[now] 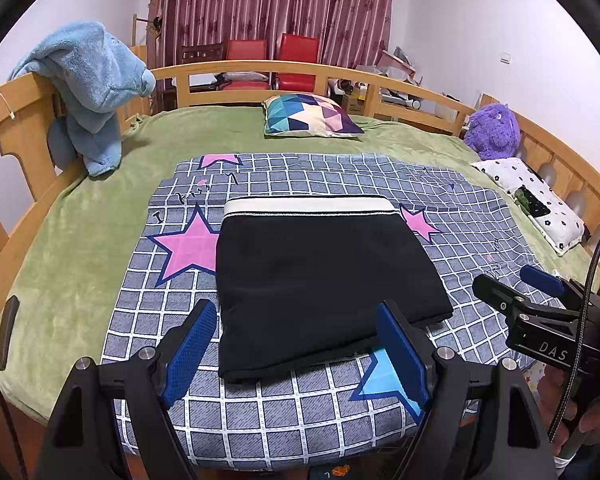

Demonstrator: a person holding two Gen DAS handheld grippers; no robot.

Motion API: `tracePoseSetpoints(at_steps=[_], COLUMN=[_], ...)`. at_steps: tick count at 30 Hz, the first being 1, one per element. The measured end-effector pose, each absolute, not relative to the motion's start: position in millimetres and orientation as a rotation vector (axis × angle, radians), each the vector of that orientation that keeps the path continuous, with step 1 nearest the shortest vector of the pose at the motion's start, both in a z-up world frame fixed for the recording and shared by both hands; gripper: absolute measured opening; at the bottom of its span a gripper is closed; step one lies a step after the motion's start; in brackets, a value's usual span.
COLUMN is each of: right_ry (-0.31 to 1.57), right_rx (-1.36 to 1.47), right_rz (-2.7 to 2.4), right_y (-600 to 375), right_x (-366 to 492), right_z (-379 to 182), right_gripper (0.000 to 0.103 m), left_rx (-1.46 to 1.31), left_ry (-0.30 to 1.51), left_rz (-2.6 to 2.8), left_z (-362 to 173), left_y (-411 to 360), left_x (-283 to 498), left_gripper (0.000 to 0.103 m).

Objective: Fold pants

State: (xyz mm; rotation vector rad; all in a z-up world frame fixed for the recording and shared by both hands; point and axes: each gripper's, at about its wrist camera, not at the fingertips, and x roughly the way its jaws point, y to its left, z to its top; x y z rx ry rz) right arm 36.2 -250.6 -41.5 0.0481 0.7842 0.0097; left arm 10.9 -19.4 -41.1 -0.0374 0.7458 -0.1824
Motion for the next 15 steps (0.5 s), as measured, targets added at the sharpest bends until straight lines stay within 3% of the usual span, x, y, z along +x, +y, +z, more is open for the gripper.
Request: tracePoseSetpoints(at_steps=[15], right_ry=[0.783], right_rx=[0.047], right_rz=[0.01], right_y=[-247.2], right_x=[35.9], right_z=[-40.5], right_gripper=[0.093], left_rx=[-0.037], left_ry=[0.742], left_rz=[-0.19], left_z=[-41.4], left_y=[-19.6], left_x=[10.5], left_gripper=[0.081])
